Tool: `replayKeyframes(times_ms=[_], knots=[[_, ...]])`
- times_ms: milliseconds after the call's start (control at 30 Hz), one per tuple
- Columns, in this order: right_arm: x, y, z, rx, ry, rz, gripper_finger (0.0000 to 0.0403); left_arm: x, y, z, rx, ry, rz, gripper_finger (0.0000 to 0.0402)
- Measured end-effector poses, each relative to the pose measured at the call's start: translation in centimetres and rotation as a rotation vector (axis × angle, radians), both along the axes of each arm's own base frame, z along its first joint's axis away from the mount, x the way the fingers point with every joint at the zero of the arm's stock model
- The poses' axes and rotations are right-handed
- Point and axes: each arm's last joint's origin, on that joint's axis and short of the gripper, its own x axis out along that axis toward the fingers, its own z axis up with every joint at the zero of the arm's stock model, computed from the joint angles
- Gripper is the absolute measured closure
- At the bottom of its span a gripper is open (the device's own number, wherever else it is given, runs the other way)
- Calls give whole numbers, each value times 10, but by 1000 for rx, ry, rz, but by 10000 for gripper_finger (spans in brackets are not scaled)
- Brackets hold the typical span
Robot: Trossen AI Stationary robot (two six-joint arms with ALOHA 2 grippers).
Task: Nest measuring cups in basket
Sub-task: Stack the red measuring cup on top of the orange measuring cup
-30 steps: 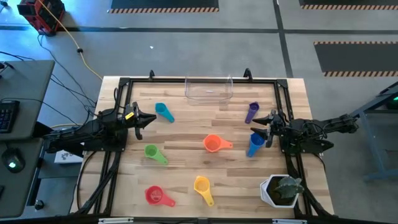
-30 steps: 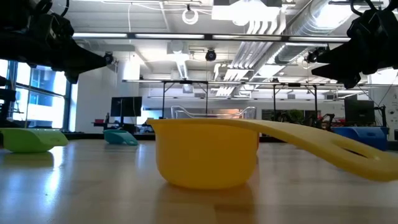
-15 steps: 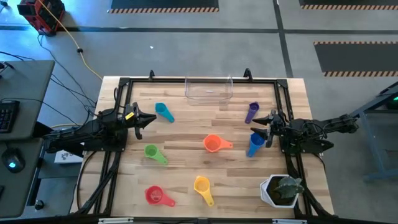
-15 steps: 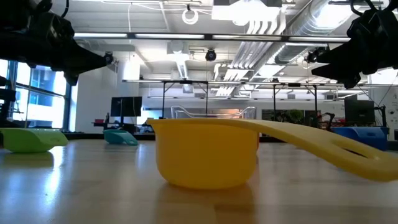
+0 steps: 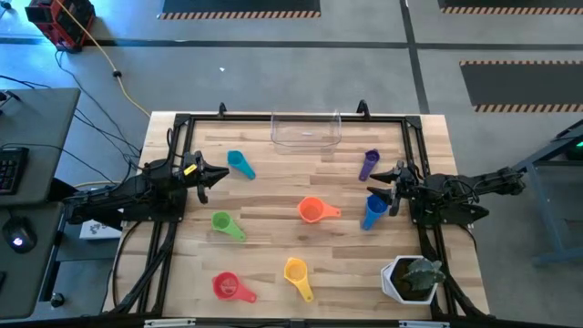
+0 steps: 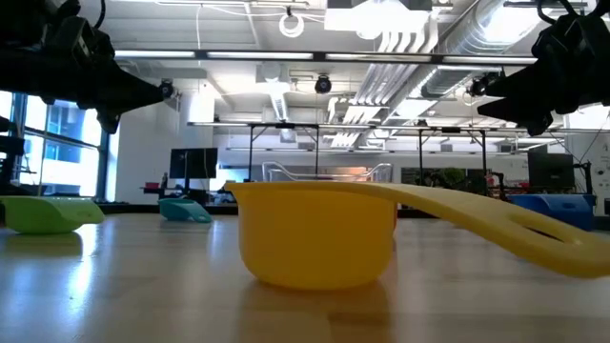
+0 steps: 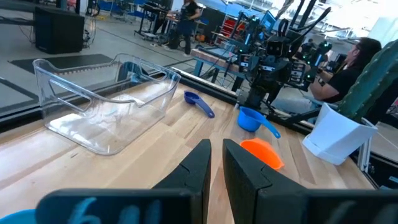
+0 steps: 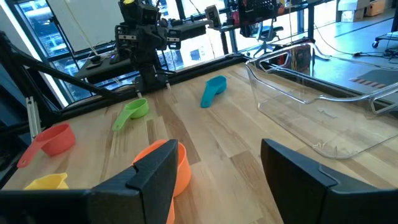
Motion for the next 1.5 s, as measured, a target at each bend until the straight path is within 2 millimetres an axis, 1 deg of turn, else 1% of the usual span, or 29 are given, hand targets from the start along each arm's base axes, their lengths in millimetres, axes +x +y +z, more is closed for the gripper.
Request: replayKeyframes(times_ms=[500,633,700,800,867,967,1200,1300,1400,1500], knots=[[0,0,0,2,-1,-1,181,0,0,2,4,-19,0,369],[0,0,0,36,-8,11,181,0,0,2,2,-20,1,369],[0,1,0,70,-15,17,181,0,0,2,-34,-34,16,369],[0,1,0,101,-21,22,181,0,1,6,-149,-111,57,369],[0,1,0,106,-23,22,181,-1,2,9,-179,-156,62,369],[0,1,0,106,-23,22,181,-1,2,13,-172,-190,59,369],[0,1,0,106,-23,22,181,-1,2,12,-116,-165,65,368],[0,1,0,108,-24,21,181,-1,3,12,-95,-160,98,361],[0,1,0,153,-35,16,181,-2,4,12,-41,-147,159,344],[0,1,0,209,-48,10,181,-3,7,14,-62,-178,245,326]])
